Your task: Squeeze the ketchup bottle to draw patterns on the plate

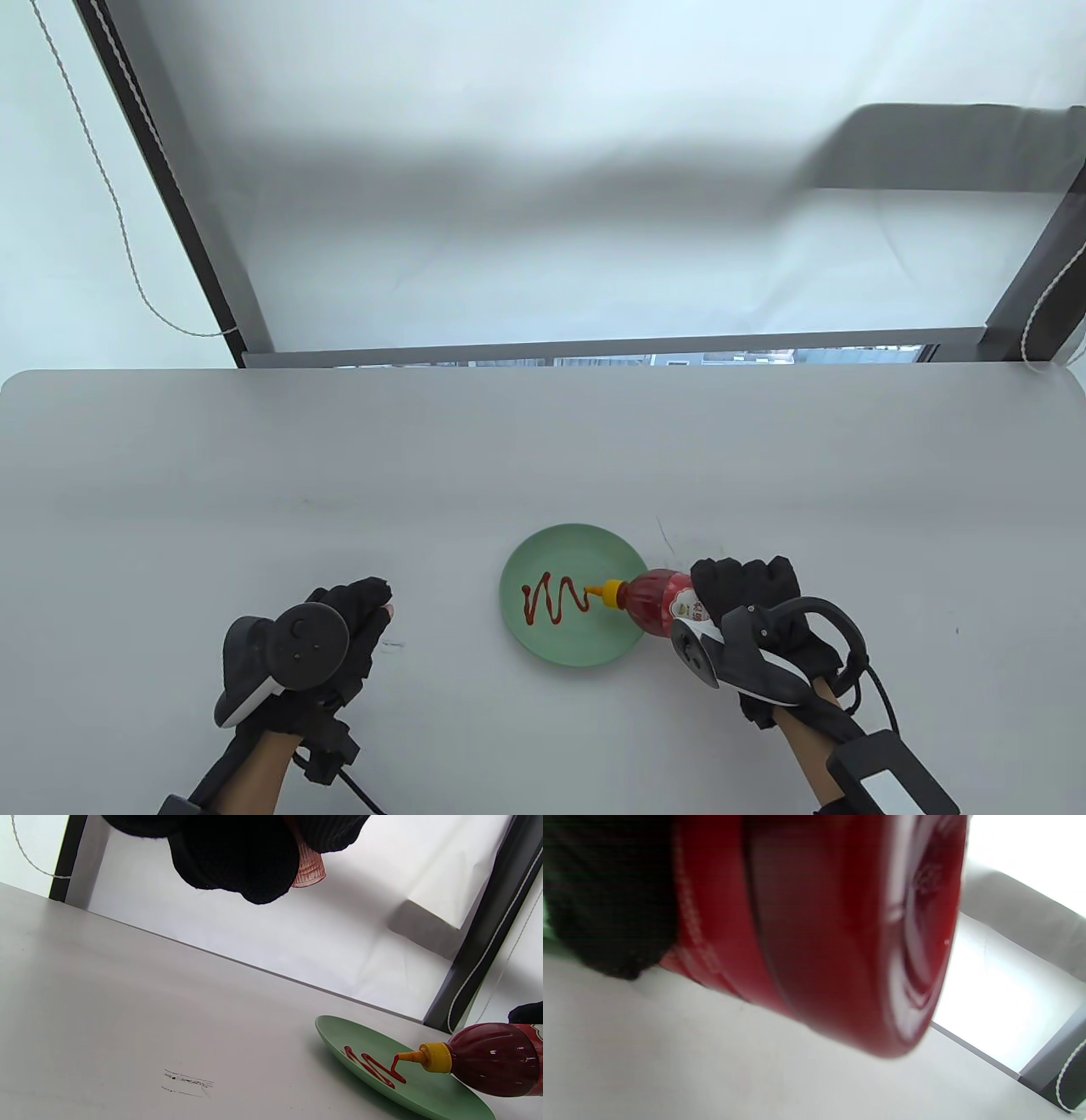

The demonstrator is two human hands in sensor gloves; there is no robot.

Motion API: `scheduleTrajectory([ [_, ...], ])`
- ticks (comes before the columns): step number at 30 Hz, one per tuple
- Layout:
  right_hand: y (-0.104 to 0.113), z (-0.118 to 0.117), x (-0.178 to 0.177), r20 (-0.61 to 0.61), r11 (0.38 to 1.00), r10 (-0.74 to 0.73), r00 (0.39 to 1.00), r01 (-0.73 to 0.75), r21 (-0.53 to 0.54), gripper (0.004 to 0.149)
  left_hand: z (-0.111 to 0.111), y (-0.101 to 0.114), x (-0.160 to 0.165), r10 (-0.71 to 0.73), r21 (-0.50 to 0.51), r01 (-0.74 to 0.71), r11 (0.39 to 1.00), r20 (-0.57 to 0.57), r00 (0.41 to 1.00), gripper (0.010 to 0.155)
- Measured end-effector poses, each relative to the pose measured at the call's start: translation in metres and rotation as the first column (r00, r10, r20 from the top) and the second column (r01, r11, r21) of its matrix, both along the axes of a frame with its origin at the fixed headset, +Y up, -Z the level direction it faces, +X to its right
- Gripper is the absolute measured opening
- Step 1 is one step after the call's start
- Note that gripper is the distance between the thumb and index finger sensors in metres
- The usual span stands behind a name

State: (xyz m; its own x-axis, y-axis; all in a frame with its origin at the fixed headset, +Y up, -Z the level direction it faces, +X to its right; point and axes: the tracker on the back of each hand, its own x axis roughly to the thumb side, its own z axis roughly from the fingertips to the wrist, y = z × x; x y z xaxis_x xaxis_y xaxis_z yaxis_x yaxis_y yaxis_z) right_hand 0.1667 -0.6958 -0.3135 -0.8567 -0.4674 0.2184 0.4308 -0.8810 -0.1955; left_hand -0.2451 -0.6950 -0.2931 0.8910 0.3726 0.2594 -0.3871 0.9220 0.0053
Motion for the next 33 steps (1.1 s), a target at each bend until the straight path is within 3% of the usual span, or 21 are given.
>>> scheduleTrajectory([
  [13, 0.006, -0.012, 0.003, 0.02, 1.0, 0.005, 1.0, -0.005, 0.018, 0.091, -0.001, 0.0, -0.003, 0.013, -0.003, -0.013, 1.0, -0.012, 1.0, 0.043],
  [33, 0.011, 0.018, 0.02, 0.005, 1.0, 0.02, 1.0, -0.02, 0.006, 0.092, -0.002, 0.0, -0.003, 0.003, 0.0, -0.003, 1.0, -0.018, 1.0, 0.043],
])
